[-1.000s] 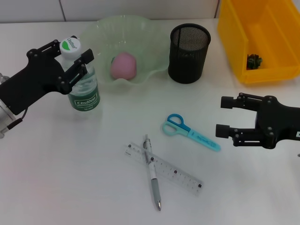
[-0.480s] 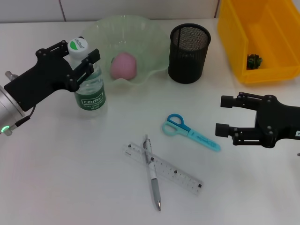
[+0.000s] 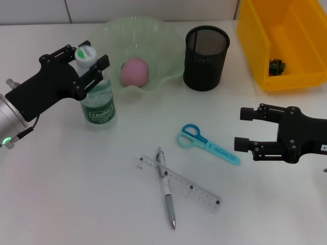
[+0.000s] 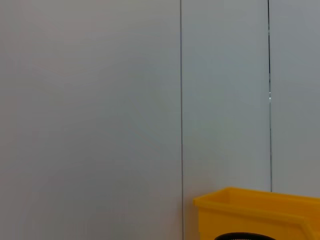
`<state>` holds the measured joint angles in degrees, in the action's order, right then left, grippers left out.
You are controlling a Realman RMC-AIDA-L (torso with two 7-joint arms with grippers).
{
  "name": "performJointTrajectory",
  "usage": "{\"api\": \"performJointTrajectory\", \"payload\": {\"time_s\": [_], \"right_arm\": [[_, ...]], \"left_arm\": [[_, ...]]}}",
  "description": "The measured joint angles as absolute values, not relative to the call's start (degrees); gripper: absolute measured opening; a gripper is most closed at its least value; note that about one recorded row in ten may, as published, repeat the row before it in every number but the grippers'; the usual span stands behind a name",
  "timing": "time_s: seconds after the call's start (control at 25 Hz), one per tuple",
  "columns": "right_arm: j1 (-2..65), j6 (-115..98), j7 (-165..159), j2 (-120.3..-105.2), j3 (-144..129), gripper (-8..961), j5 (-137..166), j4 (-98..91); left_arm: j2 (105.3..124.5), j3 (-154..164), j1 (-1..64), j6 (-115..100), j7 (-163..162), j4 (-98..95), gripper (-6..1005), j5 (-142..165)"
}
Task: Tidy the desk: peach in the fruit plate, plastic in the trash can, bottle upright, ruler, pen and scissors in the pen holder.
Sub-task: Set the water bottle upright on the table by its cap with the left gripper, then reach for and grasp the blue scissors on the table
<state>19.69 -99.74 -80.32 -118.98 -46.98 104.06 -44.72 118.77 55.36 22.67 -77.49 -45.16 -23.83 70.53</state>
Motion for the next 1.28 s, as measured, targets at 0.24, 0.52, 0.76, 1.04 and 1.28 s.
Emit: {"api": "performJointTrajectory", "payload": {"time_s": [0.24, 0.52, 0.76, 1.04, 1.28], "right_arm": [[19.69, -99.76, -80.34, -118.92, -46.94, 839, 104.14, -44.77], [19.36, -101.30, -83.51, -118.92, -45.17, 838, 103.39, -47.99], [21.97, -101.78, -99.03, -117.44, -44.47, 838, 106.74, -59.81], [33.98, -103.45, -127.51, -117.11, -54.37, 838, 133.74, -78.01], [42.66, -103.23, -139.62, -119.17, -69.94, 838, 147.56, -78.75]], "left_arm": [[118.59, 55.13, 22.35, -79.06, -46.99, -24.62, 472, 70.26], [118.51, 54.95, 21.95, -79.76, -47.75, -25.44, 719, 69.82], [117.71, 58.28, 13.34, -106.03, -46.44, -29.77, 834, 77.66], [118.35, 59.15, 14.17, -103.89, -49.51, -26.71, 834, 88.62], [118.27, 58.74, 14.25, -103.28, -49.65, -26.00, 834, 88.76]]}}
